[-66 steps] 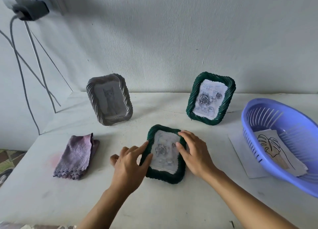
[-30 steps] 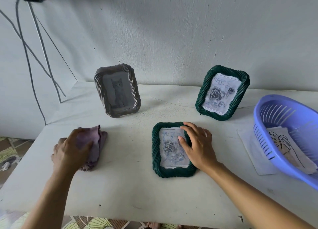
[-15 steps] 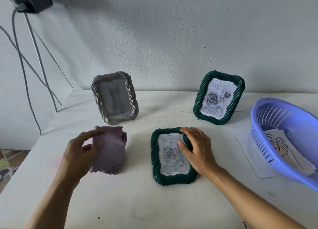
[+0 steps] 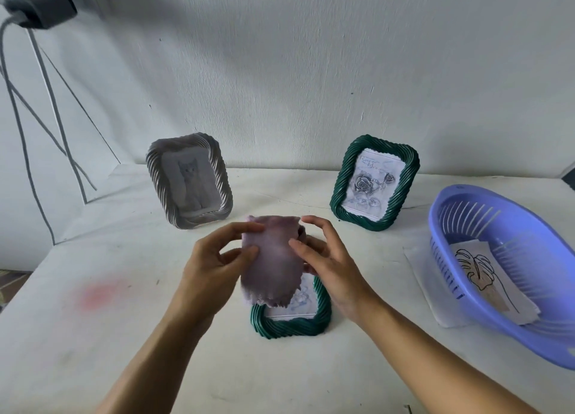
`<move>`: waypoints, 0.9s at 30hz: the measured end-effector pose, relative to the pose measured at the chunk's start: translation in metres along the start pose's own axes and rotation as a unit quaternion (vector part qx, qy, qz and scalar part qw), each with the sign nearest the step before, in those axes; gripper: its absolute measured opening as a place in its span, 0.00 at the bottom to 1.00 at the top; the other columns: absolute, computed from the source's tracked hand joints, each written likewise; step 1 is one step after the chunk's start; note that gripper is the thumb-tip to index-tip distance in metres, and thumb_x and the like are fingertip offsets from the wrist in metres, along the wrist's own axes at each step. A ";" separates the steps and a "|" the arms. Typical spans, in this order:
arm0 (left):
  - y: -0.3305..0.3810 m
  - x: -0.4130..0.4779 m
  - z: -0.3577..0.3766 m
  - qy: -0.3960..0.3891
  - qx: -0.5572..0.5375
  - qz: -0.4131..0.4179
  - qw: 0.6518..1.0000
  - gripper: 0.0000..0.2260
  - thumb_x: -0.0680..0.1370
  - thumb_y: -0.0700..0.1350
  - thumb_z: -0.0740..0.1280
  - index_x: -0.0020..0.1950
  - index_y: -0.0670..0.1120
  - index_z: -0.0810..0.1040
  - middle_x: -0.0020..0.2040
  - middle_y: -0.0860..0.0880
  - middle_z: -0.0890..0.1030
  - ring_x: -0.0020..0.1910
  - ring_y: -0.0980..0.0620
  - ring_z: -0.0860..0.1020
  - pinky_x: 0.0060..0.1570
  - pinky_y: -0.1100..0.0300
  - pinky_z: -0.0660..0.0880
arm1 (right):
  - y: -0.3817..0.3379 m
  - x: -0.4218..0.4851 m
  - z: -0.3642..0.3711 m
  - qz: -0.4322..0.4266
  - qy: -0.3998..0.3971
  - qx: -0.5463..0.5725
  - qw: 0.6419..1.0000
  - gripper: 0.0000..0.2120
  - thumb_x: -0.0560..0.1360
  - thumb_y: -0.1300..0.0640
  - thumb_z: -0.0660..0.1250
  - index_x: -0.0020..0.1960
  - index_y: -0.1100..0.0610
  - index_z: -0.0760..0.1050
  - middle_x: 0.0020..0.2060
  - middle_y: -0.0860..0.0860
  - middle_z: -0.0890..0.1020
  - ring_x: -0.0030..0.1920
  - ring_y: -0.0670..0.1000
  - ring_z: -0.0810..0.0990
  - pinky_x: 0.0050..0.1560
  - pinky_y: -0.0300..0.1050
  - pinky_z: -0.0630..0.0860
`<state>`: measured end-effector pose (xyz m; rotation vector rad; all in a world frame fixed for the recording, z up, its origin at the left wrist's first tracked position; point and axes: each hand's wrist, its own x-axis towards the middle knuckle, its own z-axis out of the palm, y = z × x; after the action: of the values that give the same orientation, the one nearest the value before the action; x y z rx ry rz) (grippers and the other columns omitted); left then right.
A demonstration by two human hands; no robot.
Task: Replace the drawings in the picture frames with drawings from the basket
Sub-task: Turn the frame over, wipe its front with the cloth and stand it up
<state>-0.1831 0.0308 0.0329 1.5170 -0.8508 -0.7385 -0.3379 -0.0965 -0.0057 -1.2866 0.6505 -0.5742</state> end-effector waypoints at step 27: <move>-0.115 -0.012 -0.028 -0.123 0.525 0.119 0.834 0.26 0.83 0.65 0.50 0.80 0.62 0.55 0.79 0.67 0.56 0.76 0.57 0.59 0.65 0.44 0.62 | 0.046 0.014 -0.040 -0.180 -0.084 -0.640 0.742 0.24 0.77 0.34 0.56 0.71 0.38 0.69 0.80 0.48 0.51 0.77 0.55 0.56 0.70 0.56 0.67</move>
<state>-0.1536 0.0611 -0.0779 2.2174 -1.7912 -0.2390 -0.3561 -0.1247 -0.0586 -2.7860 0.6352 -0.2433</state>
